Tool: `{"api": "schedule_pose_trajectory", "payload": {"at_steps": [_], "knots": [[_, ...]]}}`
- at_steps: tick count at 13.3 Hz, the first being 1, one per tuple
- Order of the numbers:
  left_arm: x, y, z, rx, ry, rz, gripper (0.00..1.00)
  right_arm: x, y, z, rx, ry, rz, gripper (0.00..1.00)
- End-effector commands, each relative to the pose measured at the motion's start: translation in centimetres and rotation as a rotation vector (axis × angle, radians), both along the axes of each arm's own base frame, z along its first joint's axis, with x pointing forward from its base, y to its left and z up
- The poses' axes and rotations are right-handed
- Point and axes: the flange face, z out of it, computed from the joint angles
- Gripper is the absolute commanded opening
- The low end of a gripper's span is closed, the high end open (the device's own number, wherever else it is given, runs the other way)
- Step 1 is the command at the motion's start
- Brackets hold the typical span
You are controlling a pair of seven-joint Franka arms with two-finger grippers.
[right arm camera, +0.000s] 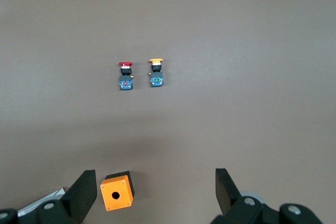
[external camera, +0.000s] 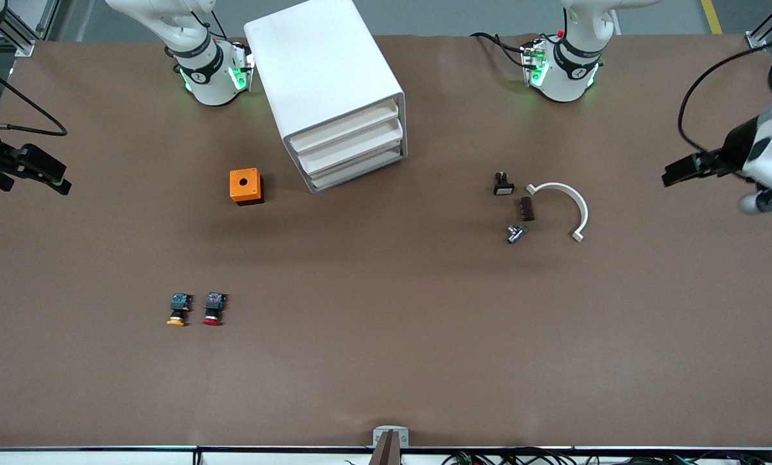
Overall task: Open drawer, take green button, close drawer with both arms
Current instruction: 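Reach the left gripper to the white cabinet's drawer front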
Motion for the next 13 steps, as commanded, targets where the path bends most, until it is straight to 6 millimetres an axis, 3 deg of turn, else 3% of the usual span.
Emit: {"api": "schedule_pose_trajectory", "payload": {"at_steps": [1,3,5,7,10,13], "knots": [[2.4,-1.3,-3.9,-0.007,0.056,0.111,1.0,-0.3,-0.2,0.6,-0.015,-0.001,0.007,1.0],[3.3,-3.7,-7.1,0.02,0.104,0.198,1.0,-0.2,-0.1,0.6,-0.011,-0.001,0.004,1.0],[4.5,-5.9,-12.3,0.017,0.177,0.322,1.0,-0.2,-0.4,0.6,-0.002,-0.002,-0.002,1.0],[6.9,-7.1,-15.9,0.011,0.212,0.469,1.0,-0.2,-0.4,0.5,0.0,0.0,-0.002,1.0],[8.5,-11.4,-20.4,0.067,0.257,0.564,1.0,-0.2,-0.3,0.5,-0.002,0.001,0.0,1.0],[8.5,-15.8,-24.3,0.145,0.272,0.768,1.0,-0.2,-0.3,0.5,0.0,0.001,-0.002,1.0]]}}
